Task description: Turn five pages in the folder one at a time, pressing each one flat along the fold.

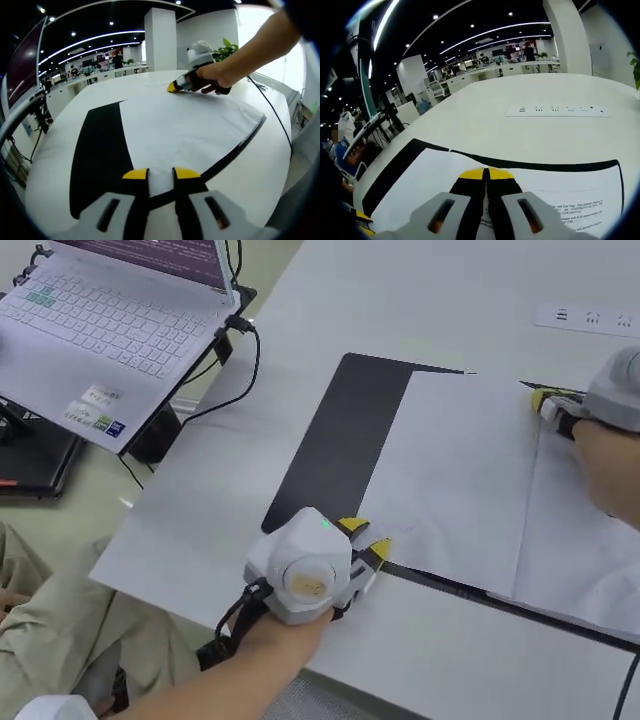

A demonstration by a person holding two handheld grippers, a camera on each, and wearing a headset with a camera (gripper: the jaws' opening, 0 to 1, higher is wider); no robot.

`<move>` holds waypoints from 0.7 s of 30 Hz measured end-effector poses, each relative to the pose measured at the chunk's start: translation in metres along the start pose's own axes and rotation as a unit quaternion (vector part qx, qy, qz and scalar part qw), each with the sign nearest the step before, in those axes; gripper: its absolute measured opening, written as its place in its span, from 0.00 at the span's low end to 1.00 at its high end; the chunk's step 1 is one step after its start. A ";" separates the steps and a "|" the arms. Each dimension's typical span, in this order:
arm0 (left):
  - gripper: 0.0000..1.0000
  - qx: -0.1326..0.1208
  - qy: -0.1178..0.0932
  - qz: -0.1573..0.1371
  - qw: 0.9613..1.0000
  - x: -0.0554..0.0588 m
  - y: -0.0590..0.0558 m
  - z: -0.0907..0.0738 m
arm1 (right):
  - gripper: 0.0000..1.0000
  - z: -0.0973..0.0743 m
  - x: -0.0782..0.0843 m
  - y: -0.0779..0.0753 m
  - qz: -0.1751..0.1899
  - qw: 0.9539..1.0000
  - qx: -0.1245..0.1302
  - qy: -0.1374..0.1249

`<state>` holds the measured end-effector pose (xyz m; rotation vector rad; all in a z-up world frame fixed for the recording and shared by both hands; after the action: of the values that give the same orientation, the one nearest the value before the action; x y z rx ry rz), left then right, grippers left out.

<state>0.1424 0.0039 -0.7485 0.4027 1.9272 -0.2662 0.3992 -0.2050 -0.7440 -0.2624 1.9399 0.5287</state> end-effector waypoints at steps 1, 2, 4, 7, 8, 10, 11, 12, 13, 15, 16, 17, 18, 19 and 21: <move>0.17 0.000 0.000 0.000 1.000 0.000 0.000 0.000 | 0.00 0.001 0.000 0.000 -0.003 1.000 -0.001 0.000; 0.17 0.000 0.000 -0.001 1.000 0.000 0.000 0.000 | 0.00 0.002 0.001 0.000 -0.006 1.000 -0.002 -0.001; 0.17 0.000 0.000 0.000 1.000 -0.001 -0.001 0.000 | 0.00 0.005 0.001 -0.002 -0.010 1.000 -0.003 -0.002; 0.17 0.000 -0.001 -0.001 1.000 -0.001 -0.001 0.000 | 0.00 0.006 0.001 -0.002 -0.024 1.000 -0.006 -0.004; 0.17 0.000 -0.001 -0.001 1.000 -0.001 -0.001 0.000 | 0.00 0.006 0.001 -0.001 -0.025 1.000 -0.006 -0.005; 0.17 0.000 -0.001 -0.002 1.000 -0.001 -0.002 0.000 | 0.00 0.004 0.002 0.000 -0.031 0.999 -0.006 -0.007; 0.17 0.000 -0.001 -0.002 1.000 -0.001 -0.002 0.000 | 0.00 0.003 0.002 0.001 -0.030 0.999 -0.006 -0.008; 0.17 -0.001 -0.001 -0.002 1.000 -0.001 -0.002 0.000 | 0.00 0.001 0.002 0.002 -0.027 1.000 -0.005 -0.006; 0.17 -0.001 -0.002 -0.003 1.000 -0.001 -0.002 0.000 | 0.00 0.000 0.002 0.003 -0.027 1.000 -0.006 -0.006; 0.17 -0.001 -0.002 -0.002 1.000 -0.001 -0.002 0.000 | 0.00 -0.004 0.003 0.005 -0.027 1.000 -0.007 -0.006; 0.17 -0.001 -0.002 -0.002 1.000 -0.001 -0.002 0.000 | 0.00 -0.006 0.003 0.006 -0.023 1.000 -0.008 -0.006; 0.17 -0.001 -0.002 -0.002 1.000 -0.001 -0.002 0.000 | 0.00 -0.007 0.004 0.007 -0.024 1.000 -0.008 -0.006; 0.17 -0.001 -0.002 -0.002 1.000 -0.001 -0.002 0.000 | 0.00 -0.008 0.004 0.007 -0.026 1.000 -0.010 -0.005; 0.17 -0.001 -0.002 -0.003 1.000 -0.001 -0.002 0.000 | 0.00 -0.010 0.005 0.008 -0.025 1.000 -0.011 -0.005; 0.17 -0.001 -0.003 -0.003 1.000 -0.001 -0.002 0.000 | 0.00 -0.011 0.008 0.008 -0.024 1.000 -0.014 -0.006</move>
<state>0.1418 0.0022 -0.7474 0.3938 1.9222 -0.2695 0.3837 -0.2025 -0.7451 -0.3221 1.9107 0.5255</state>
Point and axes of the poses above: the centre of the closed fingertips' face, and the gripper's own axes: z roughly forward along the fingers, y roughly to its left, x roughly out of its underside, the point moved 8 cm from there along -z, roughly backward along the fingers, and after that the axes turned 9 degrees about -y, right-handed, at the moved point
